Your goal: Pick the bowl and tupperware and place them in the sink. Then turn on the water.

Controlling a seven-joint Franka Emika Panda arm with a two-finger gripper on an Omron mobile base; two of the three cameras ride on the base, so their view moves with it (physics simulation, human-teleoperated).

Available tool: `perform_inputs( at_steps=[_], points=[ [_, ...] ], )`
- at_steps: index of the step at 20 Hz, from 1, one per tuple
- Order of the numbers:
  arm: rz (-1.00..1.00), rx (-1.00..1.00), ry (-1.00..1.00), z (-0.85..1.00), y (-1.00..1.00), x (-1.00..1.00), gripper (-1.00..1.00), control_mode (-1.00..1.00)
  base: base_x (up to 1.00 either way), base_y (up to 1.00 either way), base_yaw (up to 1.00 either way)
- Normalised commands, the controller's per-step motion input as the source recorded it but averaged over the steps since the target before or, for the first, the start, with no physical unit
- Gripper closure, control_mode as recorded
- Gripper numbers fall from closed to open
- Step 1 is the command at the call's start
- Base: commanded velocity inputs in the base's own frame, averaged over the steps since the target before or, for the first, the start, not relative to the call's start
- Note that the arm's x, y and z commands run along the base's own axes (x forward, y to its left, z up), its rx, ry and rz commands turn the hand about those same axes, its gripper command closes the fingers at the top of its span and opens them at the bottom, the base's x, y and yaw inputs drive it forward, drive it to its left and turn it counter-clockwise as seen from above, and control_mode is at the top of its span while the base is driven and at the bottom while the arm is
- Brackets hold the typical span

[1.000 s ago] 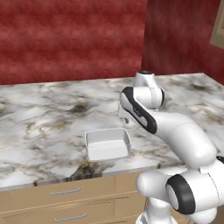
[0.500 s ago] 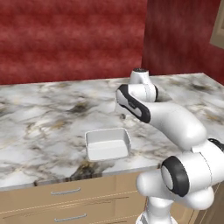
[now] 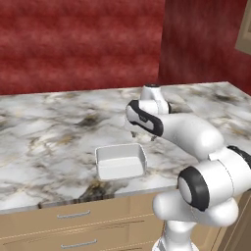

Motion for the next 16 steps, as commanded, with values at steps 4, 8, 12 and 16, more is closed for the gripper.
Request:
perform_inputs(
  at_steps=[4,8,12,16],
  points=[
    [0.00,0.00,0.00,-0.04,0.00,0.19,-1.00,-1.00,0.00,0.00,0.00],
    [0.00,0.00,0.01,-0.12,-0.03,0.11,-1.00,-1.00,0.00,0.00,0.00],
    [0.00,0.00,0.05,-0.32,-0.12,0.00,-1.00,-1.00,0.00,0.00,0.00],
    [0.02,0.00,0.01,-0.37,-0.09,0.00,-1.00,-1.00,0.00,0.00,0.00]
  ],
)
